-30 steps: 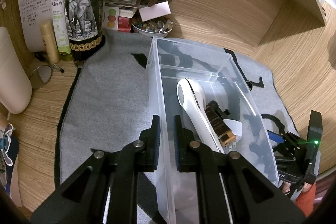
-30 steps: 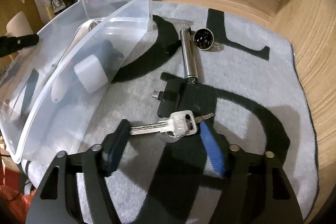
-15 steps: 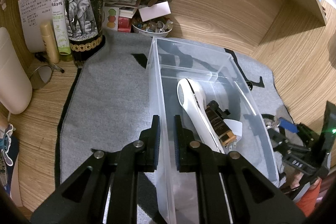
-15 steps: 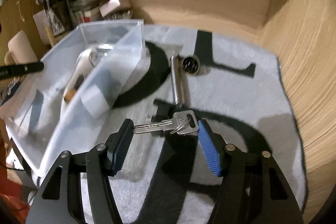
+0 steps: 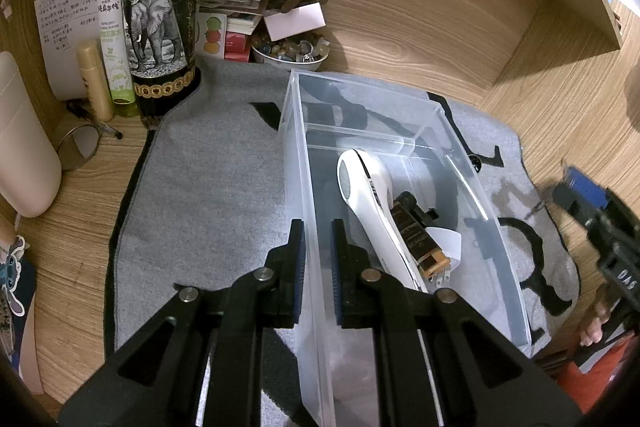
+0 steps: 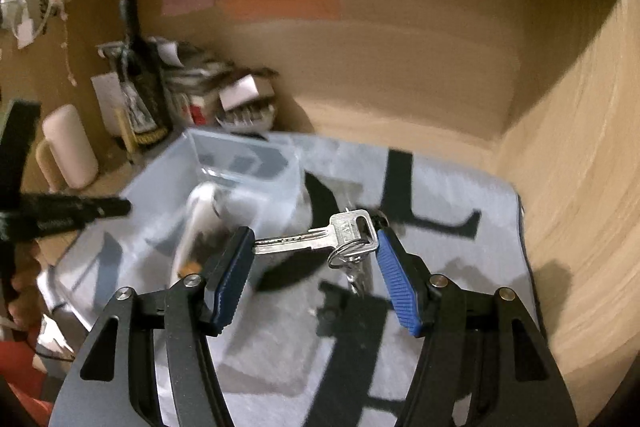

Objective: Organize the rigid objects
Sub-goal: 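Carry the keys into the clear box and release them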

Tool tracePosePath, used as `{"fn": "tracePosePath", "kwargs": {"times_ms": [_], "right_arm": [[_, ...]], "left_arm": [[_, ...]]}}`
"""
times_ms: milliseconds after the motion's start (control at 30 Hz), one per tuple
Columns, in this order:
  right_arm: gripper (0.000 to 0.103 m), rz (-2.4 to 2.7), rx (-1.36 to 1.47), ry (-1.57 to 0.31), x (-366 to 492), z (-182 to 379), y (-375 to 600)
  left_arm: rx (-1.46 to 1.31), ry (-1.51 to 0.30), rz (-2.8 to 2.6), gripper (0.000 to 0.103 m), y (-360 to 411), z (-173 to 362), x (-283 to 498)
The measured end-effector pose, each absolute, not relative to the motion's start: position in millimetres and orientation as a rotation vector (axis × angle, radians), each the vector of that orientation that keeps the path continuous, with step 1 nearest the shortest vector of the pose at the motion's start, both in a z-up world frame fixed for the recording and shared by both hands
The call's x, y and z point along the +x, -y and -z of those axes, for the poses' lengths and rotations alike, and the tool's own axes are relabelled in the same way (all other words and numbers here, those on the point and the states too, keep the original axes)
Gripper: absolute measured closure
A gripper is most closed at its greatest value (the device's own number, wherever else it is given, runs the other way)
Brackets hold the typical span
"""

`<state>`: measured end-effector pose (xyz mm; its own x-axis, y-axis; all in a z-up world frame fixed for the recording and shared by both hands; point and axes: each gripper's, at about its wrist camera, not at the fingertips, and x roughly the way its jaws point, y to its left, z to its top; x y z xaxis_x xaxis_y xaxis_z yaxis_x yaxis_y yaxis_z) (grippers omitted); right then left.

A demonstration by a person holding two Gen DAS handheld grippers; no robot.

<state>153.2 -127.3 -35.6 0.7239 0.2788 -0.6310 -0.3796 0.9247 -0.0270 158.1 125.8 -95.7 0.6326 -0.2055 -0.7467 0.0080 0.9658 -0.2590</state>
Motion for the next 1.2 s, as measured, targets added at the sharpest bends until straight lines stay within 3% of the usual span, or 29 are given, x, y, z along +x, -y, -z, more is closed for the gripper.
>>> {"fn": "tracePosePath", "kwargs": {"times_ms": [400,1200], "right_arm": [[0.044,-0.5,-0.173,-0.59,153.5,16.8,79.7],[0.044,-0.535,-0.275,-0.81,184.0,77.6,38.8]], "left_arm": [[-0.241,-0.88,0.123,0.093,-125.7,96.0,158.6],[-0.244,-0.88,0.123,0.093,-126.0,96.6,159.5]]}}
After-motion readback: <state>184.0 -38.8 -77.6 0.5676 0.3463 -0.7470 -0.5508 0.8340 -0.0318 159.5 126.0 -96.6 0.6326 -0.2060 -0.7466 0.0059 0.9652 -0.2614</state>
